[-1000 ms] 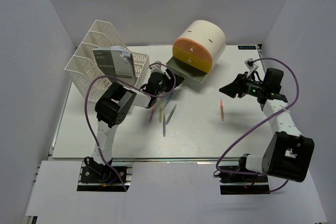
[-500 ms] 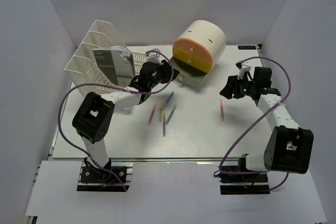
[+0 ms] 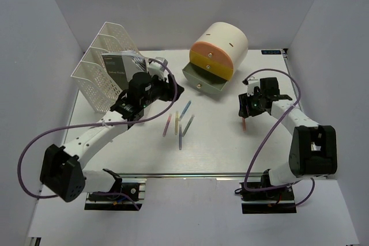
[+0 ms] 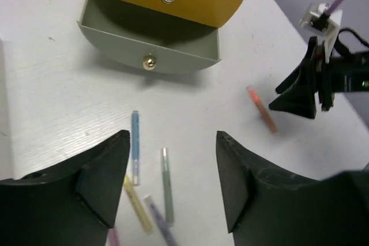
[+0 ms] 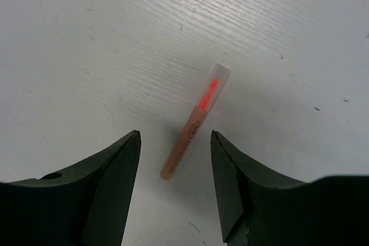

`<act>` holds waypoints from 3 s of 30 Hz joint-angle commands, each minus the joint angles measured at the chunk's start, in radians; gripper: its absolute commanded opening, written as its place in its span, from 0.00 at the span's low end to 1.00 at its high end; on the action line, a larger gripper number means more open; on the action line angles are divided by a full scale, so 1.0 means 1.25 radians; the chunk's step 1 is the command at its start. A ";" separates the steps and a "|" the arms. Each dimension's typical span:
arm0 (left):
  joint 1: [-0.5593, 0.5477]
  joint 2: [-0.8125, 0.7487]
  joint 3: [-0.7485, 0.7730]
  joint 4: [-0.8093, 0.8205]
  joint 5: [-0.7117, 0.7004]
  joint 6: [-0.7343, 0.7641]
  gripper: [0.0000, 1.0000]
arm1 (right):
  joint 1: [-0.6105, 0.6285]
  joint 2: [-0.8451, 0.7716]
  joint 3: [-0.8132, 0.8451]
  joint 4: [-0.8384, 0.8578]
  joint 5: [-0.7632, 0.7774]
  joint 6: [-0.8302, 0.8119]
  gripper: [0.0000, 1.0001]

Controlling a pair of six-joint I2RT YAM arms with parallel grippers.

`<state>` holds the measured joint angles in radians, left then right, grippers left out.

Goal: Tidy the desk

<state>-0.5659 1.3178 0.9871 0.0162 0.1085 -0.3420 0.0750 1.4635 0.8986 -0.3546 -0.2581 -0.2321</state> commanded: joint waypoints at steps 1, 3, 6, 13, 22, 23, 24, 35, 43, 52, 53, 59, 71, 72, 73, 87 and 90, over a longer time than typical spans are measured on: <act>0.002 -0.059 -0.047 -0.077 -0.015 0.119 0.73 | 0.011 0.015 -0.011 0.003 0.060 -0.013 0.57; 0.002 -0.082 -0.079 -0.065 -0.029 0.136 0.75 | 0.019 0.031 -0.012 0.009 0.084 -0.007 0.57; -0.005 -0.123 -0.087 -0.077 -0.027 0.157 0.75 | 0.028 0.044 -0.021 0.022 0.103 -0.003 0.57; -0.005 -0.190 -0.093 -0.094 -0.116 0.190 0.76 | 0.039 0.080 -0.037 0.054 0.118 0.004 0.56; -0.005 -0.206 -0.096 -0.088 -0.121 0.193 0.76 | 0.035 0.140 -0.021 0.062 0.110 0.011 0.50; -0.005 -0.206 -0.098 -0.087 -0.120 0.191 0.76 | 0.038 0.143 -0.022 0.064 0.112 0.011 0.49; -0.005 -0.205 -0.098 -0.088 -0.119 0.193 0.76 | 0.038 0.145 -0.023 0.065 0.112 0.011 0.47; -0.005 -0.205 -0.096 -0.085 -0.113 0.186 0.76 | 0.036 0.151 -0.071 0.081 0.192 -0.016 0.09; -0.005 -0.204 -0.098 -0.080 -0.088 0.177 0.76 | 0.048 0.000 0.056 -0.119 -0.125 -0.248 0.00; -0.005 -0.184 -0.106 -0.066 -0.028 0.175 0.76 | 0.183 0.013 0.332 -0.141 -0.144 -0.392 0.00; -0.005 -0.177 -0.107 -0.063 -0.024 0.177 0.76 | 0.201 0.044 0.356 -0.125 -0.128 -0.392 0.00; -0.005 -0.122 -0.102 -0.068 0.000 0.175 0.76 | 0.244 0.219 0.569 -0.052 -0.056 -0.360 0.00; -0.005 -0.093 -0.100 -0.072 0.011 0.161 0.76 | 0.257 0.421 0.707 -0.019 -0.007 -0.311 0.27; -0.005 -0.091 -0.095 -0.074 0.011 0.157 0.76 | 0.257 0.426 0.716 -0.032 -0.002 -0.311 0.33; -0.005 -0.085 -0.091 -0.076 0.013 0.155 0.76 | 0.259 0.438 0.723 -0.044 -0.003 -0.310 0.36; -0.028 -0.032 -0.085 -0.068 0.017 0.044 0.29 | 0.237 0.008 0.370 0.049 -0.222 0.000 0.00; -0.036 0.015 -0.038 -0.128 0.040 -0.033 0.25 | 0.216 -0.122 0.181 0.107 -0.260 0.086 0.00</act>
<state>-0.5964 1.2995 0.8799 -0.0917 0.1265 -0.2787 0.3687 1.4387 1.2583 -0.3264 -0.4789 -0.2901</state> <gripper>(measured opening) 0.258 0.018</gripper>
